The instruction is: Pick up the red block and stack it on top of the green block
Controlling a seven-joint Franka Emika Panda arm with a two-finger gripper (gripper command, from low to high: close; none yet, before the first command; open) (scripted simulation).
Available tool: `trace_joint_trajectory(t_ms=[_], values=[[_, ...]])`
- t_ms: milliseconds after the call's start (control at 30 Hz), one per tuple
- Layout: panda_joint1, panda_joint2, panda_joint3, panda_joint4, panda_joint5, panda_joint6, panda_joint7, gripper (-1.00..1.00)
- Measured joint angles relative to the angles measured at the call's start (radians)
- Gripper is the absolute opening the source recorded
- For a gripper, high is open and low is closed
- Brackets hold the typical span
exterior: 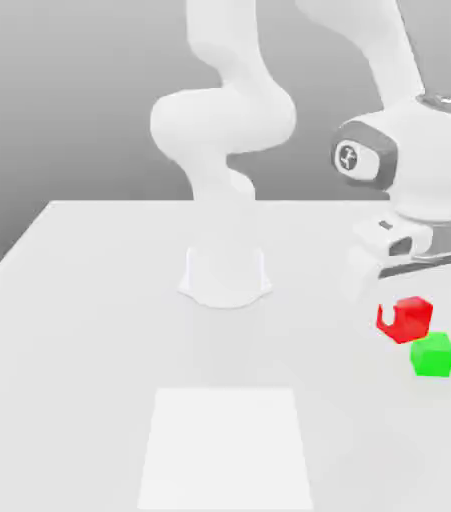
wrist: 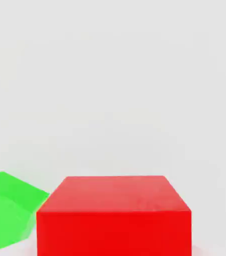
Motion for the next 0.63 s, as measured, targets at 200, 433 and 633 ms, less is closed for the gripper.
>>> trace_joint_trajectory(t_ms=[200,433,633], values=[[0.042,0.199,-0.044,0.026,-0.215,0.157,0.132,-1.00],[0.058,0.237,-0.071,0.028,-0.262,0.188,0.166,1.00],[0.072,0.059,-0.037,0.018,-0.056,0.036,0.018,1.00]])
